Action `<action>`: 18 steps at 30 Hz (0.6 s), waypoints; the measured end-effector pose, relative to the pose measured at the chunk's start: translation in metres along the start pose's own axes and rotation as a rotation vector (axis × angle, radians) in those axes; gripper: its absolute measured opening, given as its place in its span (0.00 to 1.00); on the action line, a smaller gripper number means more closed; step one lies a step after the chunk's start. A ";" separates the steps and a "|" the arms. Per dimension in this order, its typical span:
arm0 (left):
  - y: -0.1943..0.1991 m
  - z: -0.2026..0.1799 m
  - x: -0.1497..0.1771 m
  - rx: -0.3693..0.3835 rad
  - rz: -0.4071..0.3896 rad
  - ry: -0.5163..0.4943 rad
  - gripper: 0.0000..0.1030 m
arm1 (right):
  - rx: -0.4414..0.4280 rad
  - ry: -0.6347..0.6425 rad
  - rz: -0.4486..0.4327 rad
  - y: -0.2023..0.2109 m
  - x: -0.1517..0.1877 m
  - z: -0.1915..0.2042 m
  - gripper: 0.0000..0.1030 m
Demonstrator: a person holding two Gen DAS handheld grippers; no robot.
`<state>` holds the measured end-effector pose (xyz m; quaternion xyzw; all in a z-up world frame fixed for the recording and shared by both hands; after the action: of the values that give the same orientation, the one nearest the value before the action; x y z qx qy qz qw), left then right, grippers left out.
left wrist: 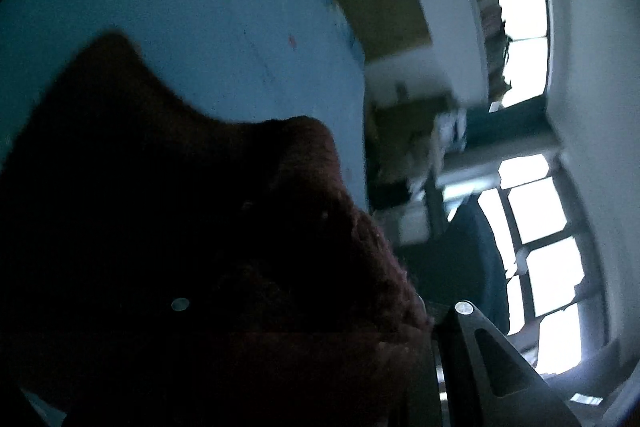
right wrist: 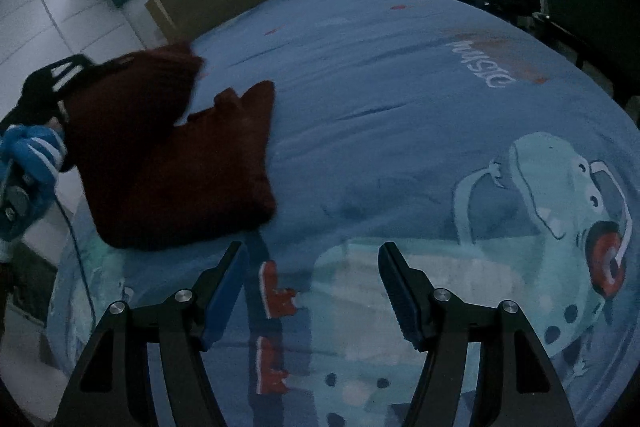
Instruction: Fold small clothes
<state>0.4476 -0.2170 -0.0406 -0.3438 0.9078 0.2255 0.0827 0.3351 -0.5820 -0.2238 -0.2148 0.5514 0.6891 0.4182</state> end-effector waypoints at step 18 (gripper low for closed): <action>-0.036 0.010 0.128 -0.245 0.165 -0.491 0.20 | 0.011 -0.046 0.013 0.002 0.013 -0.019 0.67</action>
<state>0.3751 -0.3118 -0.1012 -0.2110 0.8515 0.4160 0.2394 0.3234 -0.5954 -0.2381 -0.1930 0.5470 0.6935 0.4273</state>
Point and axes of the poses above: each gripper's, at about its wrist camera, not at the fingertips, and y roughly against the way its jaws point, z to its left, x to its underside, the point moved 6 cm from there along -y, roughly the way its jaws point, and after that the axes turned 13 degrees about -z, right-handed, at the moved point
